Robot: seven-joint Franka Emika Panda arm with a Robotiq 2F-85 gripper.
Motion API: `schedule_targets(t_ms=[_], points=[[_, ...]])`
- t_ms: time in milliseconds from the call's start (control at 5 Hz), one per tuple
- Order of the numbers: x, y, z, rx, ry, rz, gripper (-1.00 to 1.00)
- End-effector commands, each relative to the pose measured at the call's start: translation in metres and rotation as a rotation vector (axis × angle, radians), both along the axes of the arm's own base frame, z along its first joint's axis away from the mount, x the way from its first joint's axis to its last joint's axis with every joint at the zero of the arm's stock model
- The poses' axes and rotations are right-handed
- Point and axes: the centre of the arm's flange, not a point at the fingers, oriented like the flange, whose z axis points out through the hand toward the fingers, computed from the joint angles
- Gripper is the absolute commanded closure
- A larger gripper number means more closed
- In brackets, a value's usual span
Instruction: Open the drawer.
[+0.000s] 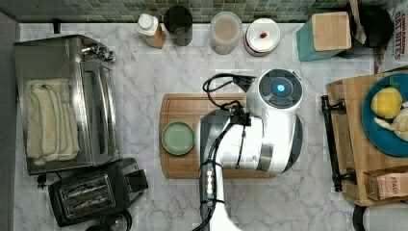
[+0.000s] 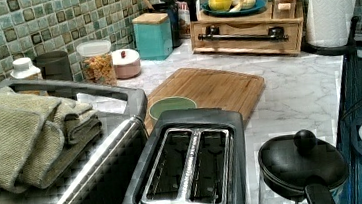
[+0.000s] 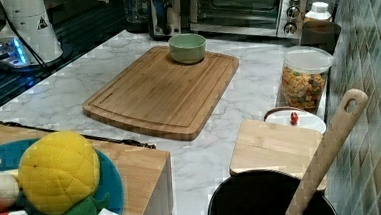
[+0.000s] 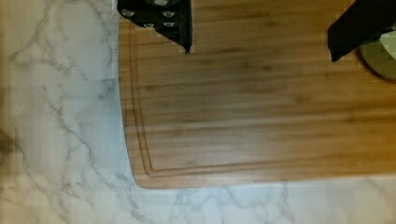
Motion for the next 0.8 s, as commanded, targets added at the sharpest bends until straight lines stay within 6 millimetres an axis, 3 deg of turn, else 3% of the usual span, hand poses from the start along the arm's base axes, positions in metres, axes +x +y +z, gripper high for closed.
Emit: schedule_targets(t_ms=[200,400,800], points=[[-0.017,-0.112,0.009,-0.095,-0.089,0.109,-1.00],[-0.029,-0.131,-0.005,-0.116,-0.137,0.163,-1.00],[-0.059,-0.149,-0.035,-0.164,-0.159,0.214,-1.00]])
